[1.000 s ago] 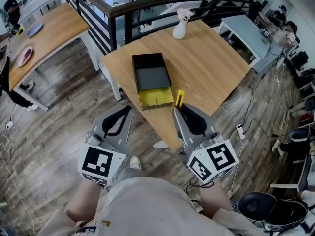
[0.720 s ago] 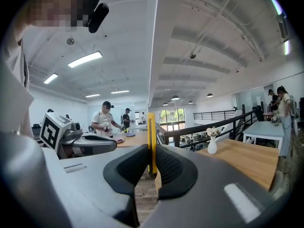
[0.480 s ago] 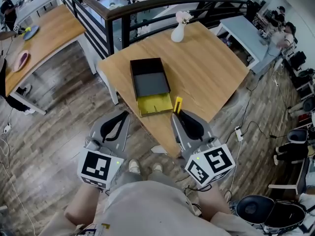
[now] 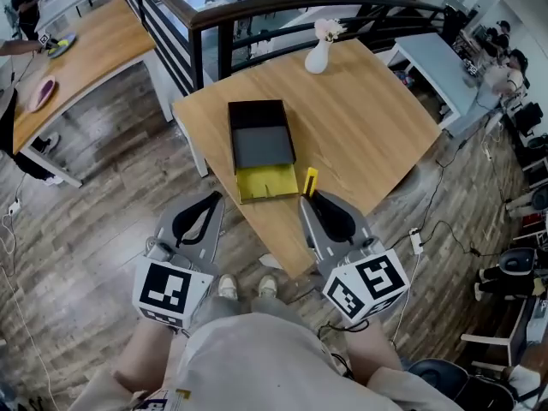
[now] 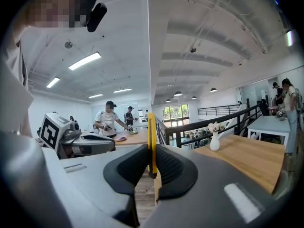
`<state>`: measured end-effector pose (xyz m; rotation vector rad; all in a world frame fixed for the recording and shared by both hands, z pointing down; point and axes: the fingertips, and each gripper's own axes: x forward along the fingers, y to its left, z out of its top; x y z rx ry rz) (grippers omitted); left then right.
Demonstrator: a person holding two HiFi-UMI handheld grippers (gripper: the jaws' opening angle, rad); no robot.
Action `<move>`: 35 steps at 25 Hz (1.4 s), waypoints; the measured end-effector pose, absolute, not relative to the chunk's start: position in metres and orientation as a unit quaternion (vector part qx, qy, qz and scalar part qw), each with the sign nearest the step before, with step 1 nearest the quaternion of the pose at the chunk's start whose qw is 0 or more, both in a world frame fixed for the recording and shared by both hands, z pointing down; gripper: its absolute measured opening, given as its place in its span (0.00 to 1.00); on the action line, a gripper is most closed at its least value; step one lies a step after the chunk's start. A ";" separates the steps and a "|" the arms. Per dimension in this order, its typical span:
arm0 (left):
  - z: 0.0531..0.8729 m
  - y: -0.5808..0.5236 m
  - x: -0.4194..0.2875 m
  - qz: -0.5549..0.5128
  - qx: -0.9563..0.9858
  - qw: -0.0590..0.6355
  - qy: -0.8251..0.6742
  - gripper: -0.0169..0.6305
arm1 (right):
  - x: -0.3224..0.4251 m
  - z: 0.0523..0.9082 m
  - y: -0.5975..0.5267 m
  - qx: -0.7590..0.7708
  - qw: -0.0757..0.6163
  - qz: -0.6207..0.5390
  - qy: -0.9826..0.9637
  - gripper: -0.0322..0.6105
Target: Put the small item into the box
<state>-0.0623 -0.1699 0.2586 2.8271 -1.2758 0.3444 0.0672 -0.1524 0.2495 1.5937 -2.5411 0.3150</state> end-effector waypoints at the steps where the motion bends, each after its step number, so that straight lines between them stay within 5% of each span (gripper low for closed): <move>1: 0.260 -0.173 -0.060 0.112 0.905 0.015 -0.410 0.03 | 0.069 0.251 -0.156 0.526 0.063 0.107 -0.841 0.13; 35: 0.366 -0.298 -0.015 0.189 0.891 0.066 -0.407 0.03 | 0.085 0.378 -0.301 0.448 0.187 0.155 -0.860 0.13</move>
